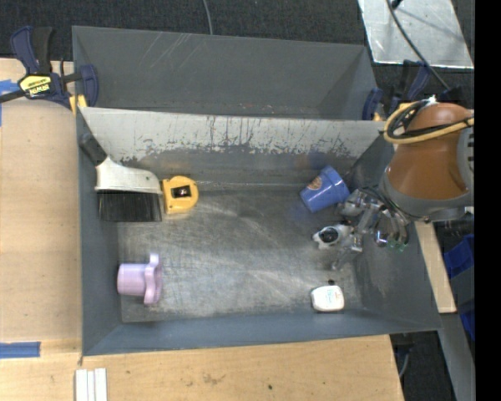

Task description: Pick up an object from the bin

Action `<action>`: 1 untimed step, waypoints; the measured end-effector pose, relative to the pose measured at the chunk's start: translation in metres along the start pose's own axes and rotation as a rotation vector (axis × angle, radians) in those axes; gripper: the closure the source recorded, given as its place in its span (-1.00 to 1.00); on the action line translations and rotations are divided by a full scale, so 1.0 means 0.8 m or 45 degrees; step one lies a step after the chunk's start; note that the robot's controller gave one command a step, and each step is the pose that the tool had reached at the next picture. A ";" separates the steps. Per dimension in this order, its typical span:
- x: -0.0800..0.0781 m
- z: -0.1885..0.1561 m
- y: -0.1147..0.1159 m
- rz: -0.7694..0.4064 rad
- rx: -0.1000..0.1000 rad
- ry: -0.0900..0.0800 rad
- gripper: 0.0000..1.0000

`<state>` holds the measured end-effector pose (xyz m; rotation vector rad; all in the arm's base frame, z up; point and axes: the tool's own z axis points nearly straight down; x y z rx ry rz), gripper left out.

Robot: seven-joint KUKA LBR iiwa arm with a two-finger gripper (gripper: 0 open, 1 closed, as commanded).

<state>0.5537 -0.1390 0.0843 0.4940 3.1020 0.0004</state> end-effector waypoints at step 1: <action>-0.020 -0.003 -0.007 -0.211 0.002 -0.001 -1.00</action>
Offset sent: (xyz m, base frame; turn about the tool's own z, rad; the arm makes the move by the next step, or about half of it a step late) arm -0.0171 -0.0155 -0.0081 0.1505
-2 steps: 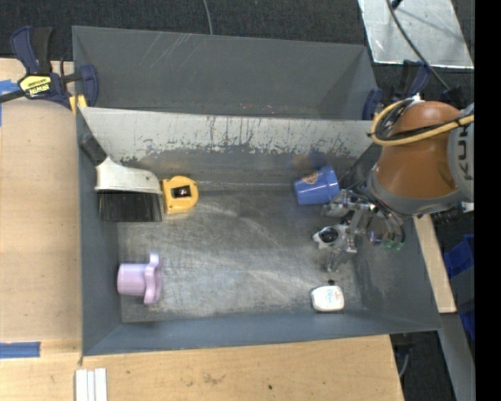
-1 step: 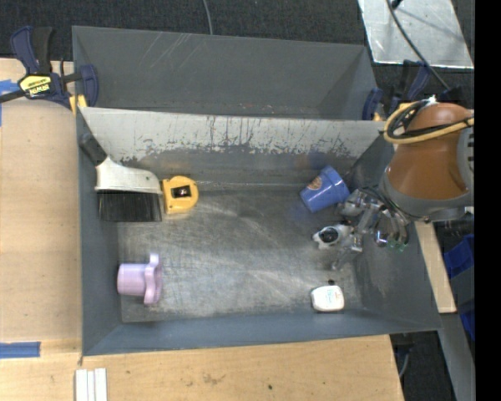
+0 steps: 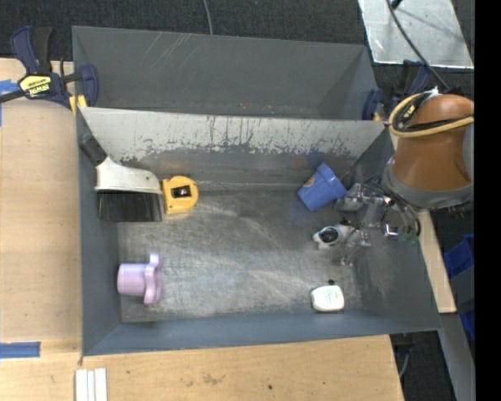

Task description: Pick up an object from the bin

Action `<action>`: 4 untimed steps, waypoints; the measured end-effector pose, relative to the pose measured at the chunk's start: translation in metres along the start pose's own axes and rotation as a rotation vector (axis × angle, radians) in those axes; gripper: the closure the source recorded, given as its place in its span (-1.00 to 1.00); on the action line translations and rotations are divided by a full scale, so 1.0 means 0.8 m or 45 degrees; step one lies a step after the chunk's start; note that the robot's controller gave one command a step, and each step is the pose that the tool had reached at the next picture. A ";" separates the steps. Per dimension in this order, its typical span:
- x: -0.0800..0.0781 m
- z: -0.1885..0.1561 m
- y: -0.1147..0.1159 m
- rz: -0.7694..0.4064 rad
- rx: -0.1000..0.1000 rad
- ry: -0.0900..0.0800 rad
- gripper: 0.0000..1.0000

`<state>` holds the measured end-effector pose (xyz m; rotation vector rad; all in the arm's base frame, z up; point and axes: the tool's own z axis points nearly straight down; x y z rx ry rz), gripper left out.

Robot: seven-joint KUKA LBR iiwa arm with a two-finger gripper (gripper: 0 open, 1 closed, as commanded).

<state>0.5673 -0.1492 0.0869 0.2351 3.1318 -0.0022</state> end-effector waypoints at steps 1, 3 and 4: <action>-0.003 0.000 -0.002 -0.023 0.001 0.002 -1.00; 0.050 -0.007 -0.012 0.464 -0.001 0.002 1.00; 0.049 -0.007 -0.011 0.462 -0.001 0.002 1.00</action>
Offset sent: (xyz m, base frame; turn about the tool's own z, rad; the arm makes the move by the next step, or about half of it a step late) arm -0.0196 0.0042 -0.0169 -0.1105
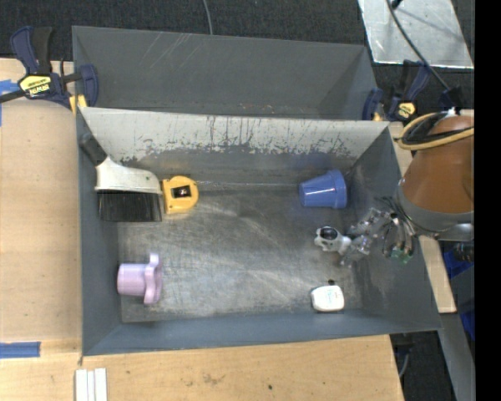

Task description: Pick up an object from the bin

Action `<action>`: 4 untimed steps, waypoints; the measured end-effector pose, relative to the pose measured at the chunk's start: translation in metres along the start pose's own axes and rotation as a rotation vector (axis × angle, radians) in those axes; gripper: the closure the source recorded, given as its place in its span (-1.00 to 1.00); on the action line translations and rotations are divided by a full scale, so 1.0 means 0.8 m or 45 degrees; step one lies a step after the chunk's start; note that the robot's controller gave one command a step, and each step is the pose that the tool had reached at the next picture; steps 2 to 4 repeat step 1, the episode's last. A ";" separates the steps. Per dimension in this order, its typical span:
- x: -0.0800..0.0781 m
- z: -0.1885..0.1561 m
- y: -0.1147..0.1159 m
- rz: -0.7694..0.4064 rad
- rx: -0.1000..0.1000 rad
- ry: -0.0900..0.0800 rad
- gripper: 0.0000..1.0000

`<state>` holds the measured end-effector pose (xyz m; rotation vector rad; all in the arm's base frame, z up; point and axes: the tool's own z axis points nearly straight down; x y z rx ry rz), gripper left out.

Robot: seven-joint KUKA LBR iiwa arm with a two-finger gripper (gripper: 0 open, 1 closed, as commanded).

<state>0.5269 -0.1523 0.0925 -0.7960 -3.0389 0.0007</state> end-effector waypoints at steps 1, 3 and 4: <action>0.016 -0.165 0.012 0.012 -0.001 -0.002 1.00; 0.016 -0.165 0.012 0.012 -0.001 -0.002 1.00; 0.016 -0.165 0.012 0.012 -0.001 -0.002 1.00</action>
Offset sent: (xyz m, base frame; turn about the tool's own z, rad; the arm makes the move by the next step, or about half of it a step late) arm 0.0000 0.0000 0.0000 0.0000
